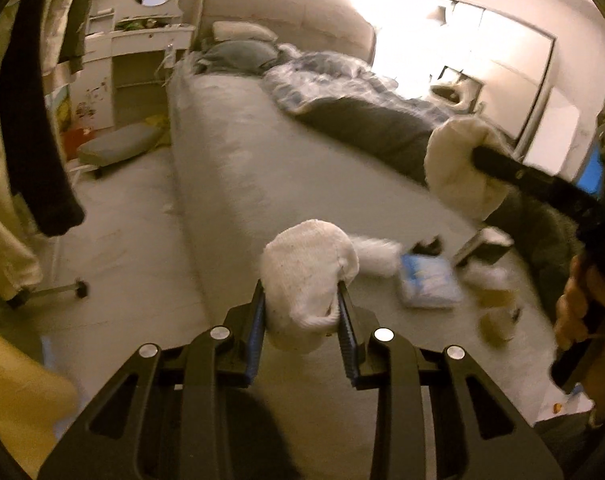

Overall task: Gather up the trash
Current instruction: 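Close the left gripper on the second white tissue ball and lift it, then carry both tissue balls over the black bin and open the left gripper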

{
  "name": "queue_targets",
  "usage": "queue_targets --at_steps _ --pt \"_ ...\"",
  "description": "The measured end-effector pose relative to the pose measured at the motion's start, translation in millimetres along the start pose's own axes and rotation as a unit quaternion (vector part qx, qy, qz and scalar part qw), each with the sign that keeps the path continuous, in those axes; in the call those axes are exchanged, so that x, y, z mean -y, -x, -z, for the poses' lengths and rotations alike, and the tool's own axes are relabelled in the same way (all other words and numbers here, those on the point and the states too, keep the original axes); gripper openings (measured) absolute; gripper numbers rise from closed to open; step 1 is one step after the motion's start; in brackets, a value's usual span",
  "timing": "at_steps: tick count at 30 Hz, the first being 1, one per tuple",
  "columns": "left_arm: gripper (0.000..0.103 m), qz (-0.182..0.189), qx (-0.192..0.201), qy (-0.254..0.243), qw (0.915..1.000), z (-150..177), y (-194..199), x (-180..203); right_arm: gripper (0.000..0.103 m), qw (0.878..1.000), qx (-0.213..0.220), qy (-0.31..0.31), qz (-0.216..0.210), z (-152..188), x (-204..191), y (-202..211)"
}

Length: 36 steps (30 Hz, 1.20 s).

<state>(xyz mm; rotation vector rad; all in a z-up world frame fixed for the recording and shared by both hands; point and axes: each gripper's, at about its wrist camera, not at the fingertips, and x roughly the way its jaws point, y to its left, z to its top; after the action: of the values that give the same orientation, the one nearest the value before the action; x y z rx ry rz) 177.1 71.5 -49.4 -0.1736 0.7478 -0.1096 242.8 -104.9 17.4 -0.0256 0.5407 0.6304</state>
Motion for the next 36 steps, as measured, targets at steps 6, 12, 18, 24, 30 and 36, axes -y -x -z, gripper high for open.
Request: queue_targets --at_steps 6,12,18,24,30,36 --pt "0.035 -0.035 -0.056 0.024 0.9975 15.6 -11.9 -36.5 0.022 0.999 -0.026 0.000 -0.044 1.9 -36.0 -25.8" --pt "0.035 -0.062 -0.118 0.048 0.9899 39.3 -25.9 -72.3 0.022 0.995 -0.062 0.003 -0.083 6.4 -72.0 -52.0" --pt "0.035 -0.067 -0.187 0.063 0.9780 66.3 -42.8 -102.0 0.022 0.988 -0.102 -0.004 -0.111 14.8 -96.4 -78.3" --pt "0.035 -0.071 -0.255 0.064 0.9622 98.6 -56.3 -123.2 0.022 0.980 -0.155 -0.003 -0.121 33.8 -119.5 -109.7" --pt "0.036 -0.065 -0.305 0.070 0.9476 126.3 -61.7 -141.7 0.022 0.971 -0.201 -0.006 -0.129 49.3 -138.3 -133.1" --pt "0.042 -0.063 -0.335 0.070 0.9375 144.8 -63.8 -155.5 0.022 0.961 -0.243 0.008 -0.134 67.1 -159.9 -153.9"
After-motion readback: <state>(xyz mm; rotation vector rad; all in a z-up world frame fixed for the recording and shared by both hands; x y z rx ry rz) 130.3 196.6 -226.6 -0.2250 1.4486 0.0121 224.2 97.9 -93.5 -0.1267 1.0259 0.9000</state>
